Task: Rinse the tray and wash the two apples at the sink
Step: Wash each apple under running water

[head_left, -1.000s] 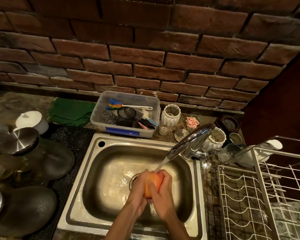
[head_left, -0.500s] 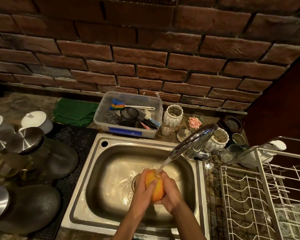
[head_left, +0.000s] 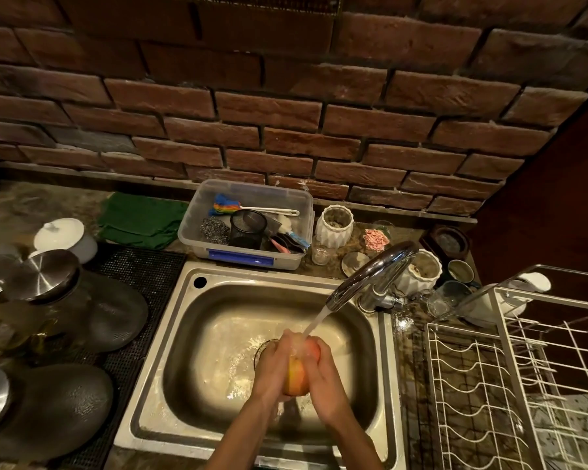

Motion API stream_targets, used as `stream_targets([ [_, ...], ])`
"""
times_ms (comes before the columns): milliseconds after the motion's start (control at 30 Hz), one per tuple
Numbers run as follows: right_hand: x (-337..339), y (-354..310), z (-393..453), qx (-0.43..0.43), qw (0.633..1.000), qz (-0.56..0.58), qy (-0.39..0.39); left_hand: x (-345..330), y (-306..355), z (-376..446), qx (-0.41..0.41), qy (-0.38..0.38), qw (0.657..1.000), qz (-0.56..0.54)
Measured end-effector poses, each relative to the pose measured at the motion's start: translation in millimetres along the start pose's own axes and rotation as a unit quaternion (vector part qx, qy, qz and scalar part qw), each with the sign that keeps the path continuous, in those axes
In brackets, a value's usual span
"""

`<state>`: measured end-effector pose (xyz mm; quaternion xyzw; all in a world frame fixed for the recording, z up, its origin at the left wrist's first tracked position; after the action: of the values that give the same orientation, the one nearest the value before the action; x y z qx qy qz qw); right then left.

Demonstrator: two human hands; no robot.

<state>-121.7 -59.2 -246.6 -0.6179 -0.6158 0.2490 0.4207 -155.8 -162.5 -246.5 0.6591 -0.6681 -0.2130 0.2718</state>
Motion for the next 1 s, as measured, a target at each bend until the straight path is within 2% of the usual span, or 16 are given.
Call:
stream_targets([
  [100, -2, 1, -7, 0.035, 0.998, -0.048, 0.015, 1, -3, -4, 0.046, -0.043, 0.998, -0.013],
  [267, -1, -1, -9, 0.023, 0.995, -0.018, 0.1, -4, -8, -4, -0.063, -0.016, 0.996, 0.059],
  [500, -1, 2, -3, -0.109, 0.978, 0.121, 0.133, -2, -13, -5, -0.142, -0.004, 0.978, 0.155],
  [667, -1, 10, -6, -0.191, 0.961, 0.192, 0.05, 6, -22, -5, -0.066, -0.051, 0.981, 0.173],
  [833, 5, 16, -24, -0.205, 0.958, 0.198, 0.019, 16, -38, -15, 0.07, -0.129, 0.987, 0.07],
  [1000, 9, 24, -47, -0.232, 0.948, 0.219, -0.008, 24, -47, -22, 0.074, -0.159, 0.984, 0.038],
])
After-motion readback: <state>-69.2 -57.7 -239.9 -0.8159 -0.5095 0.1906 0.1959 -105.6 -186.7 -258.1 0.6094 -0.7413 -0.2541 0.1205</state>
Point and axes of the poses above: each hand's wrist, its own z-axis towards the middle knuckle, its own x-axis out of the back of the hand, y = z × x, the point moved 3 cm from there along z, towards the middle knuckle, and after that the axes turned 4 degrees about y, right-handed, at the moved point
